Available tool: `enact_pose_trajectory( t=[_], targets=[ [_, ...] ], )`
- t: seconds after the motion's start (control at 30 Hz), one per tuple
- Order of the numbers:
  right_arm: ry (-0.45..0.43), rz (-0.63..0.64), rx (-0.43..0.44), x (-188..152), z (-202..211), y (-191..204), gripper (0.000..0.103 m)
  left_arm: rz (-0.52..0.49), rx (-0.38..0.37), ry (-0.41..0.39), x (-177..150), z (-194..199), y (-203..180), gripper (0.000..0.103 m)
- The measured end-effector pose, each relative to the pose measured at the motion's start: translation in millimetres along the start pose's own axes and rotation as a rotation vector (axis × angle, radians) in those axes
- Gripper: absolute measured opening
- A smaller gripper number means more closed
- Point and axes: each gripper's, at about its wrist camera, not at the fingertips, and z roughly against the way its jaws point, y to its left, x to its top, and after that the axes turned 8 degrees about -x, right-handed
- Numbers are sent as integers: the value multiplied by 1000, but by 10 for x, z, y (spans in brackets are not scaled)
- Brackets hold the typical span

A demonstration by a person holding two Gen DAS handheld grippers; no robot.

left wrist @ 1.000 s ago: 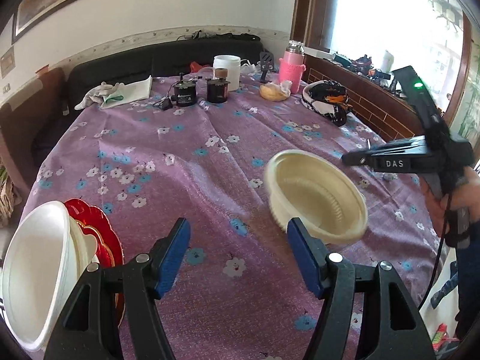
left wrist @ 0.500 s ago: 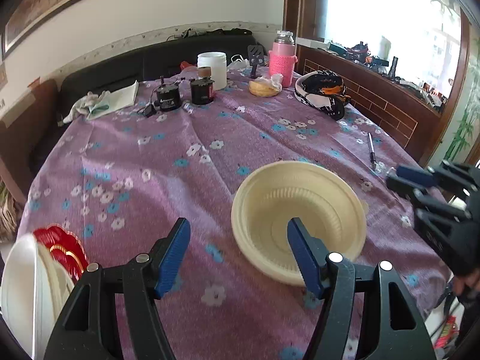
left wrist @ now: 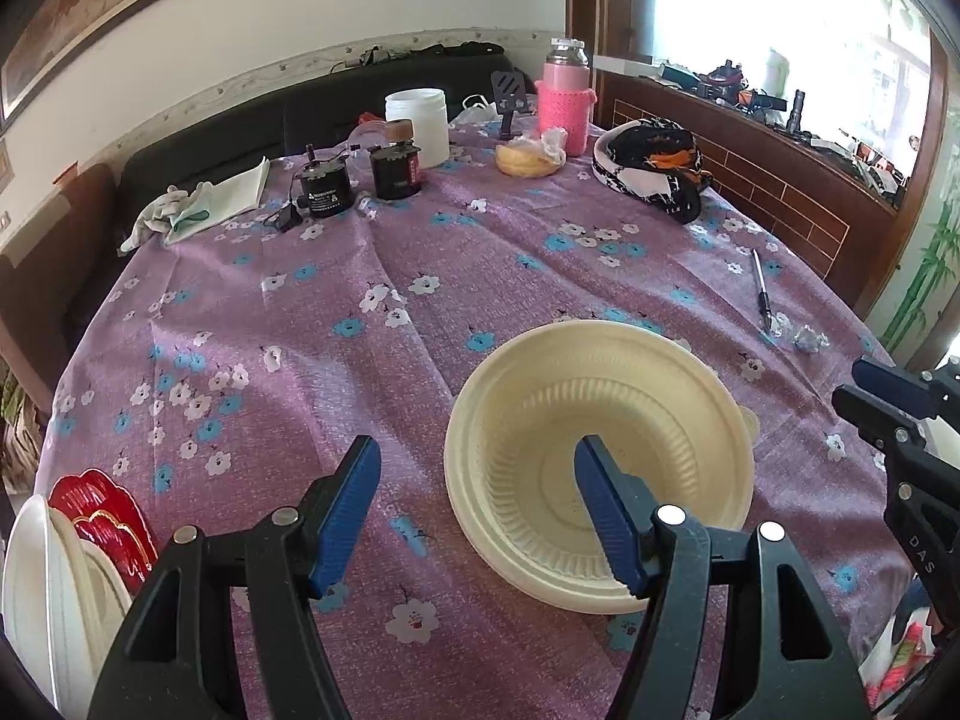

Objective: Organize plates and bowls
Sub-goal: 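Close the left gripper on the beige plate rim beside the right gripper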

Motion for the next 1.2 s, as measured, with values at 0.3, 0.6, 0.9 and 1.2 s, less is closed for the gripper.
enact_pose_trajectory(
  t=[0.3,0.6,0.9,1.2],
  targets=[
    [-7,-12,26,-2,49,5,20,5,2,16,-5,-92,27,66],
    [196,-561,631,-213,-342,-622,20,36,-3,38,-16,-219,149,66],
    [282,-633,747,-210,-590,-278,20,14,18,44,-53,-335,109,26],
    [267,-617,655,-124,-676,-243,16,-68,88,6,-107,-315,-42,19]
  ],
)
